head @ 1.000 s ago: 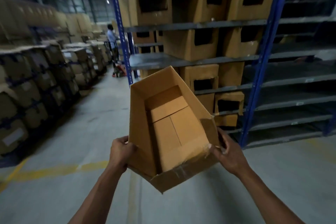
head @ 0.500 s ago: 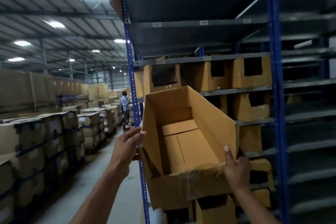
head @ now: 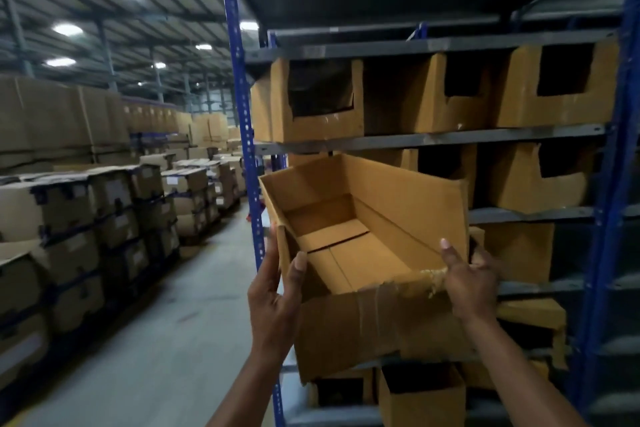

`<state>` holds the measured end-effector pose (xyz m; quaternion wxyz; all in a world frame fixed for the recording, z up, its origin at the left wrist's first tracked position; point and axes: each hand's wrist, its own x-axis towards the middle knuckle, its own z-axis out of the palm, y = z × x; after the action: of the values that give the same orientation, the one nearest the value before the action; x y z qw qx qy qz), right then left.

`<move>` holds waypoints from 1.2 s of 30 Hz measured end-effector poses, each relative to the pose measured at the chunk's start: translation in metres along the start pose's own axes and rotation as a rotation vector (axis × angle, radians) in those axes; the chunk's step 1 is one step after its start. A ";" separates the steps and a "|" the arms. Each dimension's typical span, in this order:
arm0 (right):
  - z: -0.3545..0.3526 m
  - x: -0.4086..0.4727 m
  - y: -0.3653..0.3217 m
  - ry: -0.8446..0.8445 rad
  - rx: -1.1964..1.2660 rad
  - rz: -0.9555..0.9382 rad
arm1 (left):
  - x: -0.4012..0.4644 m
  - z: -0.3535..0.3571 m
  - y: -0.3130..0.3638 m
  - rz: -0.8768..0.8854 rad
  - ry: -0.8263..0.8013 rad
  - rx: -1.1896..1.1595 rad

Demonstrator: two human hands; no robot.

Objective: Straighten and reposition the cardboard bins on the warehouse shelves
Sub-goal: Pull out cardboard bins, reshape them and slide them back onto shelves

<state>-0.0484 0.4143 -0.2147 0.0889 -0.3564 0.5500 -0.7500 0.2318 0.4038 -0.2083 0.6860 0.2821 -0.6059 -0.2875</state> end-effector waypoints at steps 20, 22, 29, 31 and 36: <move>0.061 0.039 -0.036 0.118 0.042 -0.215 | 0.133 0.013 0.008 0.373 -0.070 -0.095; 0.064 0.039 -0.039 0.130 0.039 -0.218 | 0.139 0.012 0.010 0.402 -0.073 -0.086; 0.071 0.003 -0.029 0.174 0.022 -0.258 | 0.133 -0.015 -0.011 0.544 -0.069 -0.019; 0.078 0.006 -0.027 0.192 0.017 -0.266 | 0.148 -0.013 -0.011 0.547 -0.062 -0.027; 0.102 0.016 -0.007 0.229 0.008 -0.259 | 0.173 -0.024 -0.043 0.518 -0.074 -0.008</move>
<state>0.0060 0.3308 -0.1874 -0.0703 -0.3359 0.5030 -0.7932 0.2702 0.2482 -0.1272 0.7152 0.1042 -0.6816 -0.1147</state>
